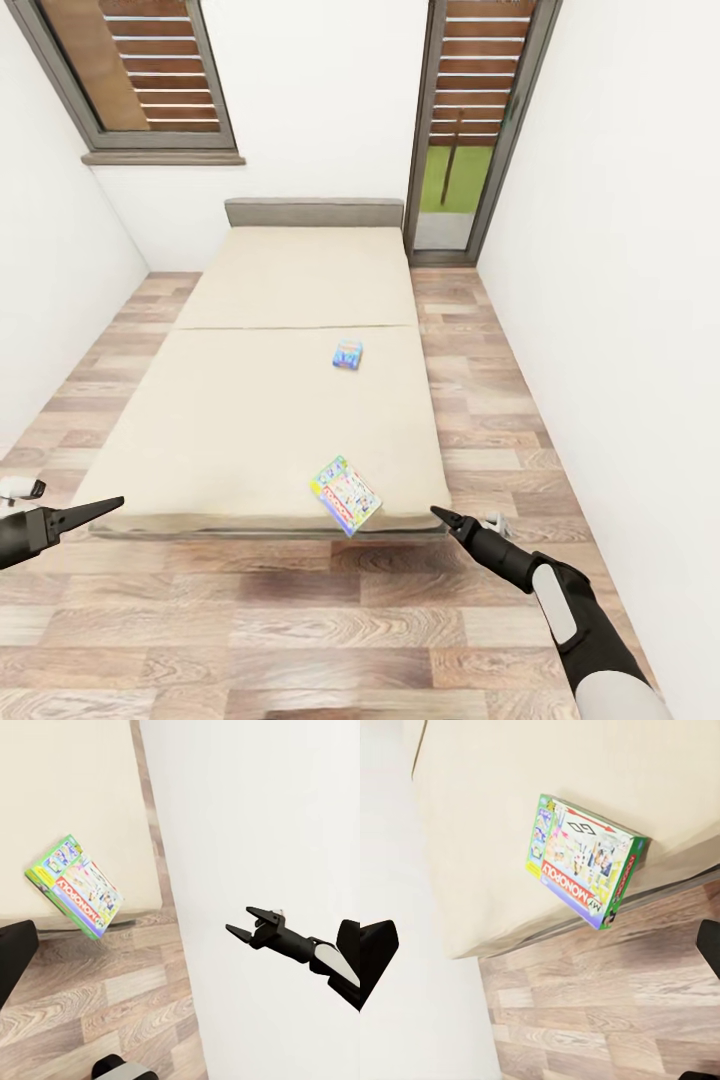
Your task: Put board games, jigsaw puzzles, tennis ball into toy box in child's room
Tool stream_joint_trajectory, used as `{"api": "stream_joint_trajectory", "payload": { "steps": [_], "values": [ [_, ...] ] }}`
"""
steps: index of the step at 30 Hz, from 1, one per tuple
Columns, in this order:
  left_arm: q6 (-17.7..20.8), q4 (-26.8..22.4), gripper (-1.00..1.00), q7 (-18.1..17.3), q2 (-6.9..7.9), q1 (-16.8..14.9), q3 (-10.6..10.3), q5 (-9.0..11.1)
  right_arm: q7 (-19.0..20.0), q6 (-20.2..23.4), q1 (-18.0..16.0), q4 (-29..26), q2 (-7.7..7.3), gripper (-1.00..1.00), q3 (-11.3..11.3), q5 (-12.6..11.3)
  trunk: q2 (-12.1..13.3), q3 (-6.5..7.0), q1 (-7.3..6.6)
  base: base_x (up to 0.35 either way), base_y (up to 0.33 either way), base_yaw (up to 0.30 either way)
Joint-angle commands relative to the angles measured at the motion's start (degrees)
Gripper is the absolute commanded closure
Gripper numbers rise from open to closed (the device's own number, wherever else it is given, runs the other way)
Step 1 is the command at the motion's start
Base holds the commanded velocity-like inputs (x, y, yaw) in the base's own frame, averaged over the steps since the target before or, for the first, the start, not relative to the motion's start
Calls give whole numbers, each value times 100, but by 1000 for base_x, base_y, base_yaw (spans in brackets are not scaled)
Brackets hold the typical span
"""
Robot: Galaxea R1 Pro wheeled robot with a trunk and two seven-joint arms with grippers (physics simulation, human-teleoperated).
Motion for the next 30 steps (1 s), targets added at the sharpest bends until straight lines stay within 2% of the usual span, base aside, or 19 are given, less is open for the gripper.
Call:
{"api": "stream_joint_trajectory", "payload": {
  "steps": [1,30],
  "values": [
    [61,-1,-100,-23,1,-3,1,-5,8,39,-4,-1,4,-100,-12,-22,-9,2,3,0,0,0],
    [61,-1,-100,-23,8,-3,7,-21,-114,39,-4,-1,20,-100,-12,-30,-9,278,3,-13,0,0]
  ]
}}
